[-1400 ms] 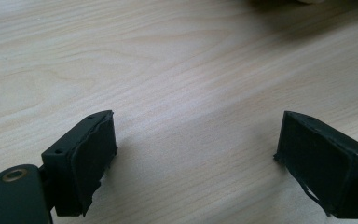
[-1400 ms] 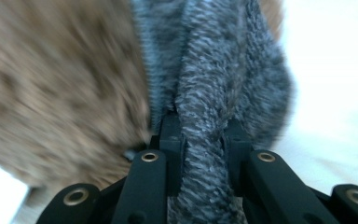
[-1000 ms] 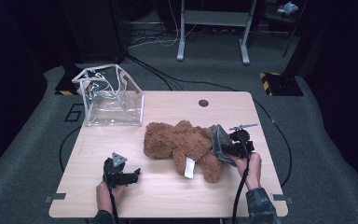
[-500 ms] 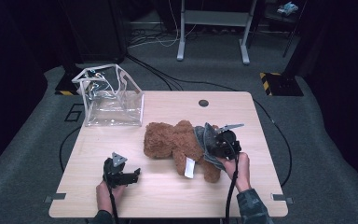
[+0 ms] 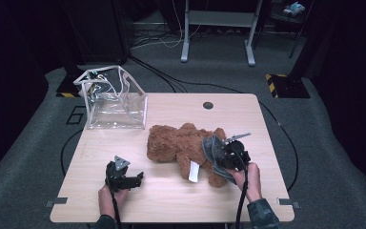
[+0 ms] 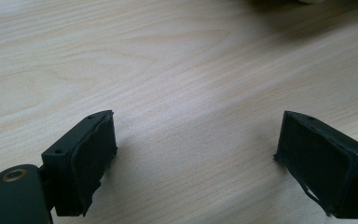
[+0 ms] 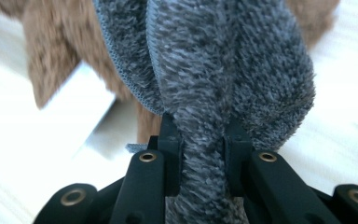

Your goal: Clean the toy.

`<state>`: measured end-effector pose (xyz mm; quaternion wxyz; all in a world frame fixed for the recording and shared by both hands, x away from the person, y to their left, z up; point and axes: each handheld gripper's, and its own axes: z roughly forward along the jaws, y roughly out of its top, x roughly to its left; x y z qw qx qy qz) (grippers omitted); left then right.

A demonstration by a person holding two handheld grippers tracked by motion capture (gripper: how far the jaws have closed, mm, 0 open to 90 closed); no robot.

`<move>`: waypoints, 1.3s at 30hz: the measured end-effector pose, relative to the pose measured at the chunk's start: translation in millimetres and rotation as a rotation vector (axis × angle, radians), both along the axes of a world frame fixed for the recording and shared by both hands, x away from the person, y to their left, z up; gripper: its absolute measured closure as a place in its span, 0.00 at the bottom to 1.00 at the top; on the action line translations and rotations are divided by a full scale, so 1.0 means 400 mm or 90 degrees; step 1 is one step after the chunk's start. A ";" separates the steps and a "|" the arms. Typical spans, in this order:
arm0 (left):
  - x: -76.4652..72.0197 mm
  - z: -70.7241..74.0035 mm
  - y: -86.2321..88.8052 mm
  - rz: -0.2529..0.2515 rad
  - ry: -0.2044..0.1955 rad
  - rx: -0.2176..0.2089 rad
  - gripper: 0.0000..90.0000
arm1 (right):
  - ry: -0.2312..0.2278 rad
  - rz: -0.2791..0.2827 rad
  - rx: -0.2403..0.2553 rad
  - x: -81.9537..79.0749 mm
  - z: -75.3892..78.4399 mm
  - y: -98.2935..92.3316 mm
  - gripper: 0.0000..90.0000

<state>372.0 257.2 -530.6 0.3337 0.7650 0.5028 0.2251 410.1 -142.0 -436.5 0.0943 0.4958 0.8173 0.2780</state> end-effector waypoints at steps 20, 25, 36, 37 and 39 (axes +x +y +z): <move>0.000 0.000 0.000 0.000 0.001 0.001 0.13 | -0.030 -0.005 -0.013 -0.104 0.032 -0.038 0.83; 0.000 0.000 0.000 0.000 0.001 0.001 0.13 | -0.082 0.007 0.008 -0.057 0.076 0.027 0.83; -0.001 -0.001 -0.002 0.004 0.002 -0.005 0.13 | -0.045 -0.001 -0.007 -0.014 0.003 0.075 0.83; -0.001 -0.001 -0.002 0.004 0.002 -0.005 0.13 | -0.043 0.001 -0.011 -0.020 0.001 0.072 0.83; -0.001 -0.001 -0.002 0.004 0.002 -0.005 0.13 | -0.038 0.003 -0.020 -0.037 -0.006 0.063 0.83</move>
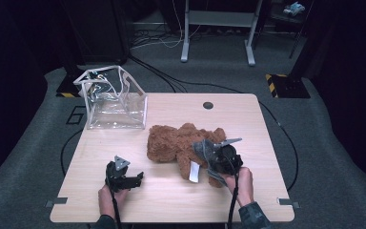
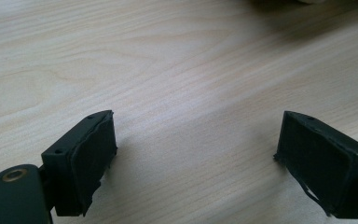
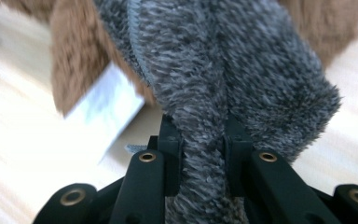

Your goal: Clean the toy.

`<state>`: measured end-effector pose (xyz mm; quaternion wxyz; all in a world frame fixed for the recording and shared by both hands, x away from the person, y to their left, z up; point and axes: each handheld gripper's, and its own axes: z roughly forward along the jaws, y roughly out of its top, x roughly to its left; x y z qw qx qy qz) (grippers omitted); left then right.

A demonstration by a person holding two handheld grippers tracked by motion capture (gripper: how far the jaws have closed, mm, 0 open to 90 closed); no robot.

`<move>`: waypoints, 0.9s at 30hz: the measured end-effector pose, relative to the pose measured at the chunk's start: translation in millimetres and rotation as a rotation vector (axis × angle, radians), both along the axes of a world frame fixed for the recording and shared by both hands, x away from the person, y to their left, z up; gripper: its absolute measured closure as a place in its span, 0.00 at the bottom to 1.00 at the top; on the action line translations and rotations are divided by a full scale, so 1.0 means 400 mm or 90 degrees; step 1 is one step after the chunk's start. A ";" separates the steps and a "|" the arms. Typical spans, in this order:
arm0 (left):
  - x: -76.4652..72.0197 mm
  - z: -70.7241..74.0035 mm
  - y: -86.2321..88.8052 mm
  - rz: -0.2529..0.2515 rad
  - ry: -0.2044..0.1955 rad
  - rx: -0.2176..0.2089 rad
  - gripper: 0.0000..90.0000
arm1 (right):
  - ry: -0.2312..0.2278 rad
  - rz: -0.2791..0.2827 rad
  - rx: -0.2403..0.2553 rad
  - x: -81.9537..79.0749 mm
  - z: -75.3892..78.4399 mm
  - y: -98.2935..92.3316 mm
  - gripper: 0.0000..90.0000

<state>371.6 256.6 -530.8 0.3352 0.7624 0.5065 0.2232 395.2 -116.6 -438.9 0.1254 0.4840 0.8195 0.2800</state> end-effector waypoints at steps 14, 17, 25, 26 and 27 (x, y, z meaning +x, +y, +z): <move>0.000 0.000 0.000 0.001 0.000 -0.001 0.13 | -0.010 -0.009 0.011 -0.044 0.027 -0.043 0.82; 0.000 0.000 0.000 0.000 0.000 -0.001 0.13 | -0.039 0.002 0.022 -0.025 0.062 -0.010 0.82; 0.000 0.000 0.000 0.000 0.000 0.000 0.13 | -0.034 0.009 0.011 0.042 0.033 0.058 0.82; 0.000 0.000 0.000 0.000 0.000 -0.001 0.13 | -0.031 0.003 0.013 0.042 0.029 0.060 0.82; 0.001 0.001 0.002 -0.003 -0.001 0.005 0.13 | -0.033 0.007 0.015 0.041 0.026 0.058 0.82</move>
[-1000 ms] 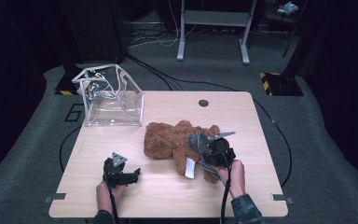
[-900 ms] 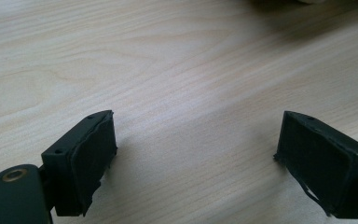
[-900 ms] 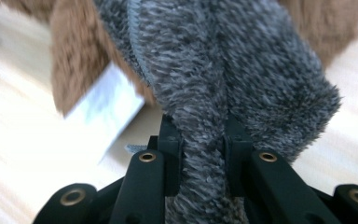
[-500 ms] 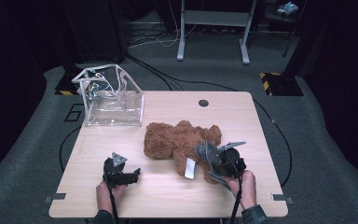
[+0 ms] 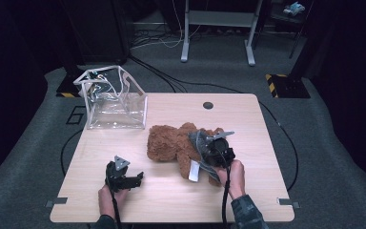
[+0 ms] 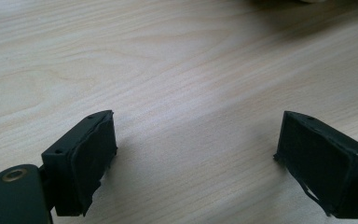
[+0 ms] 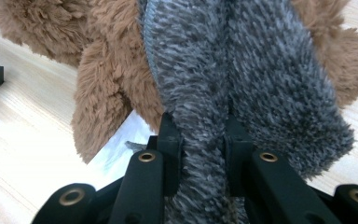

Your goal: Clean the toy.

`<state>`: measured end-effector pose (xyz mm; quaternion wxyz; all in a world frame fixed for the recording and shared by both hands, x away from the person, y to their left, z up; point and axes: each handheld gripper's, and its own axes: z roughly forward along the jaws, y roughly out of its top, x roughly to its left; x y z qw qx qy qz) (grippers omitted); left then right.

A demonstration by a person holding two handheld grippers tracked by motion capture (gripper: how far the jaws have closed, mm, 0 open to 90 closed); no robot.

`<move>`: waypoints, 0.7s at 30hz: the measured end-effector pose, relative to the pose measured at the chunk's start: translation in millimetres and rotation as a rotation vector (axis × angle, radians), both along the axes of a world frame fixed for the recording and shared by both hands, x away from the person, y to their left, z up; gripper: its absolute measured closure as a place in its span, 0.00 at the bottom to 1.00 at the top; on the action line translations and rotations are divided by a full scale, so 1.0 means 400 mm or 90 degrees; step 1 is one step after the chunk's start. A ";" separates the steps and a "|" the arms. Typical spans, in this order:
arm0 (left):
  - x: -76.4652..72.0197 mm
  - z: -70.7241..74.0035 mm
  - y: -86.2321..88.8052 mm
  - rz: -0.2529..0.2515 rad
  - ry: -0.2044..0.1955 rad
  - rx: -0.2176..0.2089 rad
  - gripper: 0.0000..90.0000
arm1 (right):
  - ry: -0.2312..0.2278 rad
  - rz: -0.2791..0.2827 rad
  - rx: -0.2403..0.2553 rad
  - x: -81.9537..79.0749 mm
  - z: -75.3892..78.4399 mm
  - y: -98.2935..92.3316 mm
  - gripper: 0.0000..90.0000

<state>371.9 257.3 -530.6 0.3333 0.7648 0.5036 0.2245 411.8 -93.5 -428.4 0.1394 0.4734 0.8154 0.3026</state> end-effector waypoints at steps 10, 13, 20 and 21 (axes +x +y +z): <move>0.001 -0.002 -0.002 0.005 -0.006 -0.007 0.13 | 0.014 0.005 -0.035 -0.051 -0.019 -0.008 0.82; 0.001 -0.002 -0.002 0.005 -0.006 -0.007 0.13 | 0.021 0.014 -0.047 -0.066 -0.028 -0.008 0.82; 0.001 -0.002 -0.002 0.005 -0.006 -0.007 0.13 | 0.050 0.017 -0.062 -0.108 -0.049 -0.016 0.82; 0.001 -0.001 -0.002 0.006 -0.006 -0.007 0.13 | 0.059 0.022 -0.063 -0.110 -0.052 -0.019 0.82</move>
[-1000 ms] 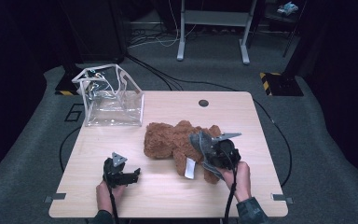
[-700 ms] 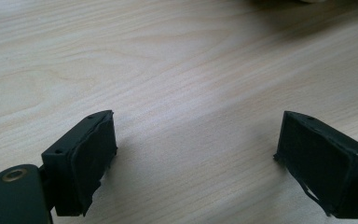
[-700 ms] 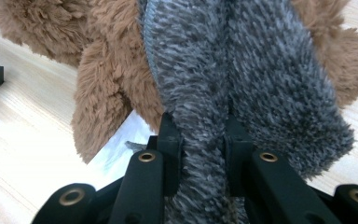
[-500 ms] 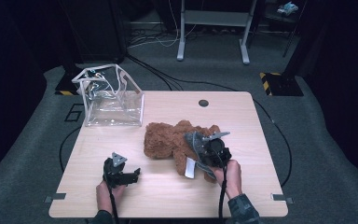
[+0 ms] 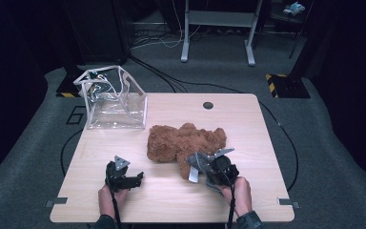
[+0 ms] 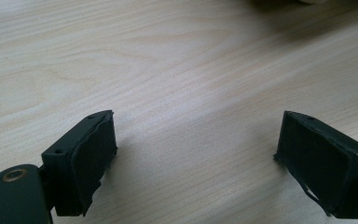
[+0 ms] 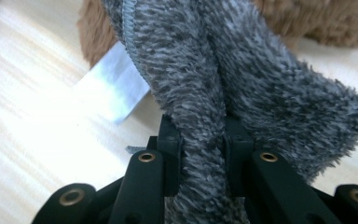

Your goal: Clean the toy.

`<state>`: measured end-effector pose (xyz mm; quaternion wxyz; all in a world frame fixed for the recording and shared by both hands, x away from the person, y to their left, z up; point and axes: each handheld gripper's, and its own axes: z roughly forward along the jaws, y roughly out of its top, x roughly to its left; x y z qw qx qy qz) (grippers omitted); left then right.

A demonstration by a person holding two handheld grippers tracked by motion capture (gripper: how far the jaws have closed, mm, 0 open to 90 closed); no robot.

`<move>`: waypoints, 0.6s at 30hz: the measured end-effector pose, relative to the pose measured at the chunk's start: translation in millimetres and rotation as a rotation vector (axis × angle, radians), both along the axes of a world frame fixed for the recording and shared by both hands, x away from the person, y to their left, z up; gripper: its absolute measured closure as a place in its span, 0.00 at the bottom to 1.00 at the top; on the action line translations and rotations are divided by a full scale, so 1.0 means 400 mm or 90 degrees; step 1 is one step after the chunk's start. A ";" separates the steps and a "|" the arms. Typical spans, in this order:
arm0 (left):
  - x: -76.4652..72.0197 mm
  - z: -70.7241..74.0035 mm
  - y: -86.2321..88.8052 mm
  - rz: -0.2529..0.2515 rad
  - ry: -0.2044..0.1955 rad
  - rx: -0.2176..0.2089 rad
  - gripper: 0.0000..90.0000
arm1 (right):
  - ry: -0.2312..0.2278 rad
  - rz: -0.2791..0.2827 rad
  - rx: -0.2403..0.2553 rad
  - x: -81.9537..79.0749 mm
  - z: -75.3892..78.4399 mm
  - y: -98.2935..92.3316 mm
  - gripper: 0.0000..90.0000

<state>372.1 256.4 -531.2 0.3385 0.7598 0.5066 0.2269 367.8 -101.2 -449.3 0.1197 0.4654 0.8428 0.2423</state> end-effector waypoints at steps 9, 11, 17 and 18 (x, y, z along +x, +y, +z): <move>0.000 0.000 0.000 0.000 0.000 0.000 0.13 | 0.018 -0.010 0.039 -0.016 -0.014 -0.024 0.82; 0.000 0.000 0.000 0.000 0.000 0.000 0.13 | 0.015 -0.014 0.041 -0.016 -0.015 -0.025 0.82; -0.001 0.000 0.000 0.000 0.001 0.001 0.13 | 0.018 -0.018 0.056 -0.013 -0.018 -0.034 0.82; -0.001 0.000 0.001 -0.001 0.001 0.002 0.13 | 0.020 -0.018 0.056 -0.012 -0.019 -0.033 0.82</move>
